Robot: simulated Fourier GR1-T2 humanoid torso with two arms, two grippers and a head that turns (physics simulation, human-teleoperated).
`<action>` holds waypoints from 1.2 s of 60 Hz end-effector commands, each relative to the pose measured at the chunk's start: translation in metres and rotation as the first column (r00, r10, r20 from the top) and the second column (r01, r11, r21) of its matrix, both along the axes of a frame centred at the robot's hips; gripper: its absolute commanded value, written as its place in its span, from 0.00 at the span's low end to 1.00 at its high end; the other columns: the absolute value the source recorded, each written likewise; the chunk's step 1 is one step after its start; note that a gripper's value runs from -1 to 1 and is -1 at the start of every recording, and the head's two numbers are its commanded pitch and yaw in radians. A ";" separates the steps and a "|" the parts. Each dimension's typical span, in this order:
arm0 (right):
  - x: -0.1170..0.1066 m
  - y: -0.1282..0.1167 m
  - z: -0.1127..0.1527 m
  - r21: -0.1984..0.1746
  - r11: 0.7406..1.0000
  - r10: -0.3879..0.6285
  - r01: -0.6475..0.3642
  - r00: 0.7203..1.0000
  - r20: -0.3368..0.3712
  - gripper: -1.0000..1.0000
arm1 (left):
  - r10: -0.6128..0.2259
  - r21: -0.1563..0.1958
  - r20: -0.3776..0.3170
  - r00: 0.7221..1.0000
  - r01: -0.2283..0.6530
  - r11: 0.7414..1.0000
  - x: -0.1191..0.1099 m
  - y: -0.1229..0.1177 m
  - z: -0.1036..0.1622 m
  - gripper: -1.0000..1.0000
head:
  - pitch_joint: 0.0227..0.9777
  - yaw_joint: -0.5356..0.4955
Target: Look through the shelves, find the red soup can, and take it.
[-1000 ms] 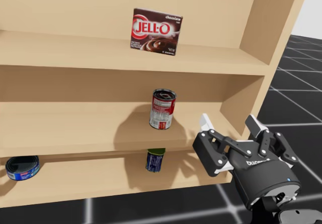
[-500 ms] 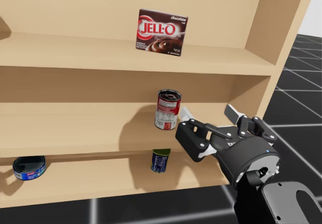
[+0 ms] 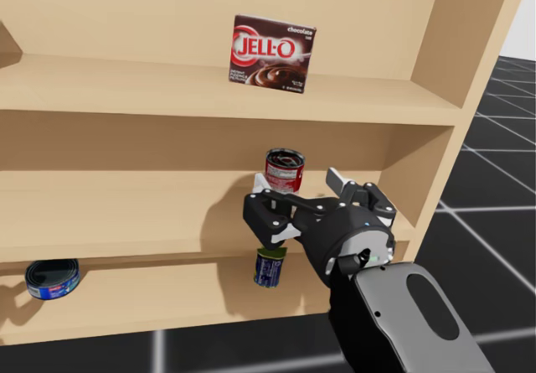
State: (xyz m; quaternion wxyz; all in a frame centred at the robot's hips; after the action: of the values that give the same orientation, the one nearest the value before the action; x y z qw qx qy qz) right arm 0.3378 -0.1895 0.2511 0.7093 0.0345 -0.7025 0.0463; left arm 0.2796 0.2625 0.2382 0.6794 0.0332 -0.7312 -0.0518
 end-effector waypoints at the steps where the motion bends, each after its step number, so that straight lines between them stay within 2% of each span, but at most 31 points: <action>1: 0.019 0.005 -0.008 -0.024 0.999 -0.031 0.031 0.999 -0.020 0.00 | 0.000 0.003 -0.001 1.000 0.000 1.000 0.000 0.000 0.000 0.00 | 0.52 0.27; 19: 0.056 0.009 -0.020 -0.065 0.994 -0.094 0.092 0.995 -0.022 0.00 | 0.002 0.005 -0.001 1.000 -0.002 1.000 0.000 0.000 0.000 0.00 | 0.52 0.27; 31: 0.077 0.011 -0.029 -0.078 0.993 -0.095 0.091 0.994 -0.050 0.00 | 0.004 0.013 0.002 1.000 -0.004 1.000 0.000 0.000 -0.001 0.00 | 0.52 0.28; 38: 0.083 0.011 -0.034 -0.083 0.992 -0.098 0.093 0.993 -0.063 0.00 | 0.007 0.013 0.001 1.000 -0.007 1.000 0.001 0.000 -0.001 0.00 | 0.53 0.28; 45: 0.081 0.011 -0.037 -0.112 0.991 -0.080 0.072 0.995 -0.066 0.01 | 0.007 0.013 0.000 1.000 -0.007 1.000 0.001 0.000 -0.002 0.00 | 0.53 0.28; 47: 0.081 0.012 -0.038 -0.142 0.986 -0.100 0.093 0.994 -0.041 0.20 | 0.007 0.014 0.000 1.000 -0.007 1.000 0.001 0.000 -0.002 0.00 | 0.53 0.28; 49: 0.080 0.012 -0.038 -0.140 0.985 -0.108 0.102 0.994 -0.036 0.37 | 0.008 0.014 -0.001 1.000 -0.008 1.000 0.001 0.000 -0.002 0.00 | 0.53 0.28; 50: 0.080 0.012 -0.038 -0.133 0.986 -0.108 0.102 0.993 -0.040 0.85 | 0.008 0.014 -0.001 1.000 -0.008 1.000 0.001 0.000 -0.002 0.00 | 0.53 0.28; 54: 0.078 0.012 -0.039 -0.139 0.984 -0.115 0.109 0.993 -0.033 0.98 | 0.009 0.015 -0.001 1.000 -0.009 1.000 0.001 0.000 -0.002 0.00 | 0.52 0.28; 56: 0.077 0.011 -0.039 -0.137 0.984 -0.115 0.110 0.993 -0.034 0.99 | 0.009 0.015 -0.001 1.000 -0.009 1.000 0.001 0.000 -0.002 0.00 | 0.52 0.28; 72: 0.050 -0.004 -0.021 -0.140 0.983 -0.120 0.120 0.993 0.010 1.00 | 0.010 0.017 -0.002 1.000 -0.010 1.000 0.001 0.000 -0.003 0.00 | 0.52 0.28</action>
State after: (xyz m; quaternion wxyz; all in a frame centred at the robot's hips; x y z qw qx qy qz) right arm 0.3977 -0.1800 0.2211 0.7207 -0.0266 -0.6871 0.0882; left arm 0.2804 0.2628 0.2356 0.6801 0.0424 -0.7299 -0.0542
